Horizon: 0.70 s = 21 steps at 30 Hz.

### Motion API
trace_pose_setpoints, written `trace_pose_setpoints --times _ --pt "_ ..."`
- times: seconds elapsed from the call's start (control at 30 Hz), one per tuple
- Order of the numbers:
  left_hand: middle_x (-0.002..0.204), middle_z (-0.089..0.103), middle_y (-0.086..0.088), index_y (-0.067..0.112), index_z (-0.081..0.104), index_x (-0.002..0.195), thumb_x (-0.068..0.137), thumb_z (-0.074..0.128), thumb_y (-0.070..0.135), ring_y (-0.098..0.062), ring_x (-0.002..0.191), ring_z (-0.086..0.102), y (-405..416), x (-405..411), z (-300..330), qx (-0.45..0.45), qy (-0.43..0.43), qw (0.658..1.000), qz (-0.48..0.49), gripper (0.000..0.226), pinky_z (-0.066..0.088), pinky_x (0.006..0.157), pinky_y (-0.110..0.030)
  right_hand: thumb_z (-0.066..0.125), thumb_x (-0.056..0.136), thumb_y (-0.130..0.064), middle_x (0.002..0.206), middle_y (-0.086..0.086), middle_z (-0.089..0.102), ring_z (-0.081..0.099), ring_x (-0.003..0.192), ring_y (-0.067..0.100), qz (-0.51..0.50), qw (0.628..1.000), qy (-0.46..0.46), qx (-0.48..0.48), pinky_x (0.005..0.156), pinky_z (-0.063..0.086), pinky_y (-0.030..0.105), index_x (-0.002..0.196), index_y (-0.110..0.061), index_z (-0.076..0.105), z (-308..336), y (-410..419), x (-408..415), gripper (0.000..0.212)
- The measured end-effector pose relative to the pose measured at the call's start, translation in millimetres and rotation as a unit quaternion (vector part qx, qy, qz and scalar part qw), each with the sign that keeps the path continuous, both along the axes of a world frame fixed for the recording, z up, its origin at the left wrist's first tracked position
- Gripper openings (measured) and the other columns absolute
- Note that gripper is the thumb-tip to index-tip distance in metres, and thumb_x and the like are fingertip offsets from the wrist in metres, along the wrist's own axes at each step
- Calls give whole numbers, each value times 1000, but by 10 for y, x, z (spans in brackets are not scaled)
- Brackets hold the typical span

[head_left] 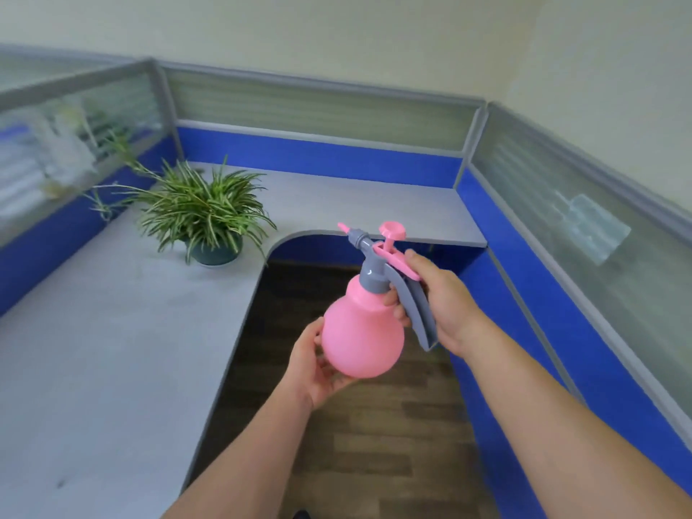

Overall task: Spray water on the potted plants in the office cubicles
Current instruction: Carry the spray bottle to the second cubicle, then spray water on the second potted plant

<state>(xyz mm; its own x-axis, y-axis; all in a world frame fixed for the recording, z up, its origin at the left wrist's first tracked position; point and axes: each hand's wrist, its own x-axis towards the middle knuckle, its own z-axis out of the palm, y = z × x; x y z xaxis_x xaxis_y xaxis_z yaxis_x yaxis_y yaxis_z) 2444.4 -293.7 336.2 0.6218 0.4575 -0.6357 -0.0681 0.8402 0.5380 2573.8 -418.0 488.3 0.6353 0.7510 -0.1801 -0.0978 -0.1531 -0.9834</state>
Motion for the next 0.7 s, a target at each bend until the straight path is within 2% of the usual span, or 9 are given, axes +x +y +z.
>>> trace_pose_setpoints --times 0.07,0.2,0.3,0.43,0.57,0.7 --pt "125 65 -19 20 65 119 86 71 54 -45 110 68 264 50 -44 -6 5 1000 30 48 65 76 -58 58 82 -67 76 16 77 65 57 23 39 999 -6 -10 57 54 34 83 -17 85 -49 362 145 57" --pt "126 65 -19 20 65 119 83 74 55 -45 111 67 900 204 -183 -9 8 996 87 51 64 80 -61 54 86 -68 78 15 76 65 60 22 100 995 -10 -18 60 54 34 82 -18 85 -140 1110 390 59" --pt "124 65 -19 20 66 119 81 75 55 -45 110 67 1354 297 -252 -27 20 992 123 52 64 76 -59 52 90 -67 75 10 75 64 59 19 152 988 -8 -27 58 53 31 78 -20 85 -156 1682 534 58" --pt "123 67 -19 20 67 120 78 75 55 -45 109 68 1979 435 -343 -33 16 986 162 56 64 76 -59 60 79 -72 70 8 69 61 56 16 213 977 13 -25 54 52 28 76 -22 83 -146 2444 690 56" --pt "124 66 -18 18 64 122 83 69 56 -44 111 67 2318 543 -335 -41 49 982 177 55 64 79 -58 62 83 -65 65 6 65 58 53 17 236 971 30 -37 50 50 28 75 -23 83 -253 2956 813 48" --pt "120 66 -16 20 63 115 86 66 55 -42 107 67 2696 691 -410 -46 64 977 199 45 66 72 -54 67 72 -67 65 6 63 57 52 18 256 964 47 -53 50 49 30 76 -21 82 -413 3538 1027 49"
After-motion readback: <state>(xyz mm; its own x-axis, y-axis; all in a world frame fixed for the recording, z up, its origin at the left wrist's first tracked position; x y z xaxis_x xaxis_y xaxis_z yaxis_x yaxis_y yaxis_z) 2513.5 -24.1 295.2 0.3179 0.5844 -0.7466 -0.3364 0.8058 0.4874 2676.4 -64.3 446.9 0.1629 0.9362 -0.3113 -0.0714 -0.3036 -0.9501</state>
